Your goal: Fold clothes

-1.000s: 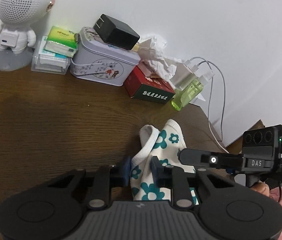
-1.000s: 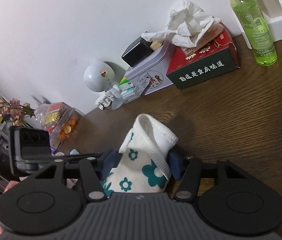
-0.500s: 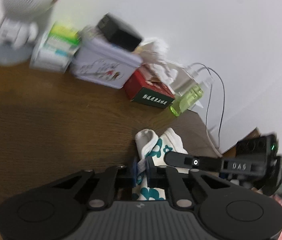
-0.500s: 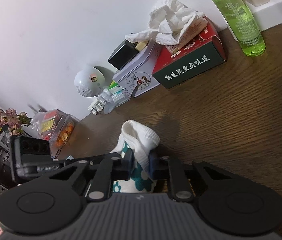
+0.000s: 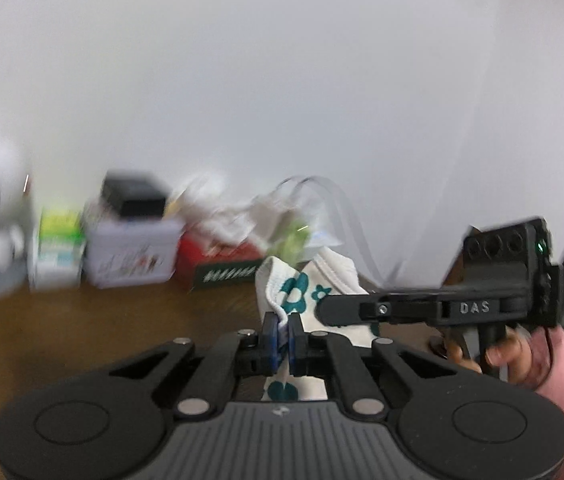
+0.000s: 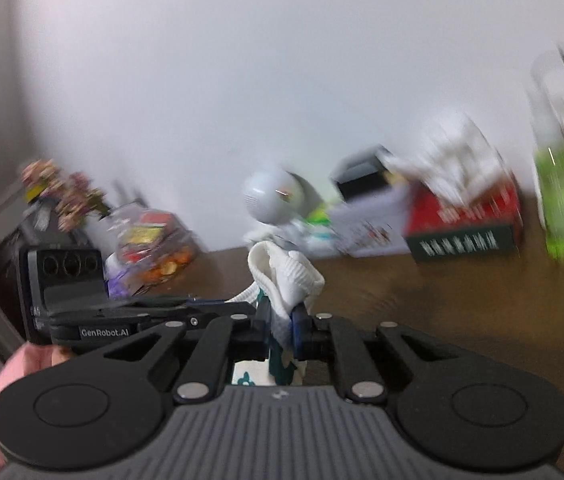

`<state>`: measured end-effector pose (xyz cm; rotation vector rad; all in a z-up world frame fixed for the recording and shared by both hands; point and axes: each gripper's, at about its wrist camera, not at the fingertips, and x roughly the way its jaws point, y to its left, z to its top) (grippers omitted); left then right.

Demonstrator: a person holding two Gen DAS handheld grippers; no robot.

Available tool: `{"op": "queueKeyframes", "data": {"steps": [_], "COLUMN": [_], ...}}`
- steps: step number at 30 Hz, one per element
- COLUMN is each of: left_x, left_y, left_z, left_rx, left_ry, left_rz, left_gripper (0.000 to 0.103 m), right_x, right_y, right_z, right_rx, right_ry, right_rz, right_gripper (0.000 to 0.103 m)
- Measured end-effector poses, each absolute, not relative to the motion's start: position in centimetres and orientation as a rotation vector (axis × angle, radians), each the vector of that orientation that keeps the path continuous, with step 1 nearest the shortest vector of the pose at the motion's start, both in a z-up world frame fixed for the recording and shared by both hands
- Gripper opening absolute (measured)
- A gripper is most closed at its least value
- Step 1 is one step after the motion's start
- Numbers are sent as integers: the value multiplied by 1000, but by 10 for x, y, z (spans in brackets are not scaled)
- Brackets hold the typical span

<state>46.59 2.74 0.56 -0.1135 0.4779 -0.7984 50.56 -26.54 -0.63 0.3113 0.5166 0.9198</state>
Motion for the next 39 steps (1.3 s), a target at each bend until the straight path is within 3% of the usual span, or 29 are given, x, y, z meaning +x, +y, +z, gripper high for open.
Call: {"op": "queueKeyframes", "data": {"steps": [7, 17, 20, 23, 24, 31, 33, 36, 37, 39], "left_x": [383, 329, 327, 340, 344, 384, 390, 392, 391, 388], "left_y": [30, 33, 39, 43, 45, 12, 1, -13, -17, -17], "left_z": [13, -18, -16, -3, 1, 5, -2, -15, -19, -25], "left_rx": [84, 134, 84, -31, -69, -142, -132, -62, -24, -2], "left_ry": [352, 491, 516, 493, 484, 540, 590, 664, 688, 705], "left_rz": [-867, -963, -991, -979, -974, -844, -850, -840, -829, -831], "left_gripper": [4, 5, 14, 32, 33, 30, 19, 10, 10, 10], "right_x": [432, 352, 340, 332, 331, 317, 314, 311, 310, 307], "right_y": [-260, -246, -242, -240, -240, -232, -231, -229, -228, -231], "right_z": [28, 8, -2, -7, -8, -12, -12, -15, -16, -13], "right_rx": [-18, -303, -363, -387, -390, -414, -398, -400, -411, -388], "right_ry": [368, 414, 436, 434, 431, 397, 384, 397, 405, 427], "right_rz": [1031, 1087, 1084, 1077, 1074, 1048, 1042, 1050, 1055, 1073], "right_gripper": [9, 9, 10, 12, 12, 16, 16, 17, 19, 39]}}
